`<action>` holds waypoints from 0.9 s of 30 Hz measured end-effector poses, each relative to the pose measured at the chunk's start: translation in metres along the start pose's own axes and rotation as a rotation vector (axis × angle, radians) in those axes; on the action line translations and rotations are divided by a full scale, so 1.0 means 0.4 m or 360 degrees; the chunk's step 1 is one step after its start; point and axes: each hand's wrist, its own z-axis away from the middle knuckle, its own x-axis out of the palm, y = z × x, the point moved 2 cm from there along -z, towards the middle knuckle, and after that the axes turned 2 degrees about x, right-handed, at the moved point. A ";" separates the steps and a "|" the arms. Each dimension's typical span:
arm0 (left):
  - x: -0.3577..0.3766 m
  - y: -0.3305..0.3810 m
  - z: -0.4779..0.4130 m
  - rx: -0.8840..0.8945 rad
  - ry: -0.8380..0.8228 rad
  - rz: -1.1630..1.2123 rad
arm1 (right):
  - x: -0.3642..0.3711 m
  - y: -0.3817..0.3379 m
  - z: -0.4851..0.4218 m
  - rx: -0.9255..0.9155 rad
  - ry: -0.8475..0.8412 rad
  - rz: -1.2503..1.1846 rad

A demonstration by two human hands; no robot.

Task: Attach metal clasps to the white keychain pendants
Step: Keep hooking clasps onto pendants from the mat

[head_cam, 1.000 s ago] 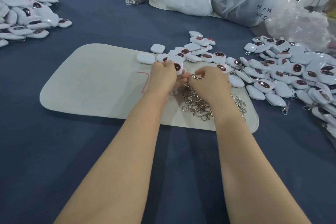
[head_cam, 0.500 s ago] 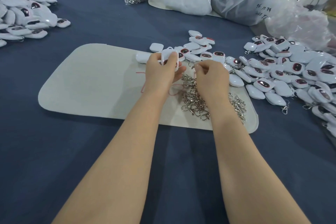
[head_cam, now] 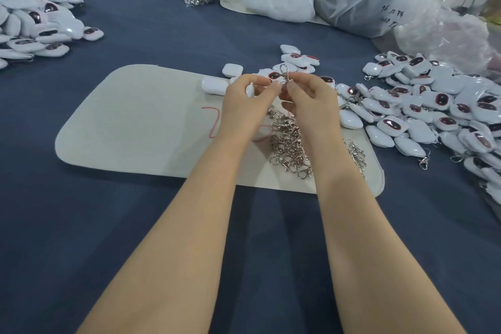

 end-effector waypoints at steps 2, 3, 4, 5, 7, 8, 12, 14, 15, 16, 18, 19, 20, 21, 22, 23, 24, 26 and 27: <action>0.005 0.001 0.004 -0.0002 -0.0067 -0.0030 | 0.003 0.001 -0.001 0.0070 -0.0018 -0.0152; 0.008 0.000 0.005 -0.0003 -0.0098 -0.0043 | 0.004 0.002 -0.001 0.0096 -0.0020 -0.0199; 0.010 -0.001 0.007 -0.0001 -0.0126 -0.0063 | 0.004 0.002 -0.001 0.0110 -0.0022 -0.0226; 0.011 -0.001 0.008 0.0007 -0.0141 -0.0092 | 0.005 0.002 0.000 0.0114 -0.0023 -0.0233; 0.010 -0.001 0.007 0.0070 -0.0111 -0.0157 | 0.007 0.001 0.003 0.0102 -0.0031 -0.0211; 0.008 0.001 0.007 0.0116 -0.0082 -0.0182 | 0.008 0.001 0.003 0.0090 -0.0036 -0.0193; 0.007 0.003 0.010 0.0184 -0.0023 -0.0208 | 0.009 0.003 0.002 0.0040 -0.0013 -0.0092; 0.007 0.001 0.011 0.0195 -0.0022 -0.0210 | 0.007 0.008 0.001 0.0041 0.0009 -0.0045; 0.006 0.002 0.010 0.0217 -0.0019 -0.0229 | 0.007 0.011 0.000 0.0041 0.0014 -0.0015; 0.006 0.002 0.008 0.0245 -0.0012 -0.0254 | 0.007 0.013 -0.001 0.0034 0.0012 0.0026; 0.004 0.001 0.006 0.0271 0.0011 -0.0297 | 0.010 0.016 -0.001 0.0008 -0.0008 0.0108; 0.004 0.000 0.004 0.0270 0.0017 -0.0323 | 0.012 0.016 0.000 -0.0003 -0.0014 0.0150; 0.003 -0.002 0.002 0.0270 0.0020 -0.0357 | 0.015 0.016 0.001 -0.0011 -0.0016 0.0190; 0.003 -0.004 0.000 0.0268 0.0021 -0.0389 | 0.016 0.016 0.001 -0.0011 -0.0017 0.0220; 0.003 -0.006 -0.001 0.0266 0.0021 -0.0415 | 0.018 0.015 0.002 -0.0008 -0.0021 0.0238; 0.003 -0.007 -0.001 0.0264 0.0018 -0.0435 | 0.019 0.014 0.004 -0.0006 -0.0032 0.0251; 0.003 -0.008 -0.002 0.0263 0.0013 -0.0452 | 0.020 0.014 0.004 -0.0011 -0.0050 0.0276; 0.004 -0.007 0.000 0.0272 -0.0004 -0.0495 | 0.024 0.012 0.007 -0.0050 -0.0088 0.0384; 0.004 -0.006 0.002 0.0291 -0.0014 -0.0521 | 0.025 0.012 0.009 -0.0081 -0.0100 0.0437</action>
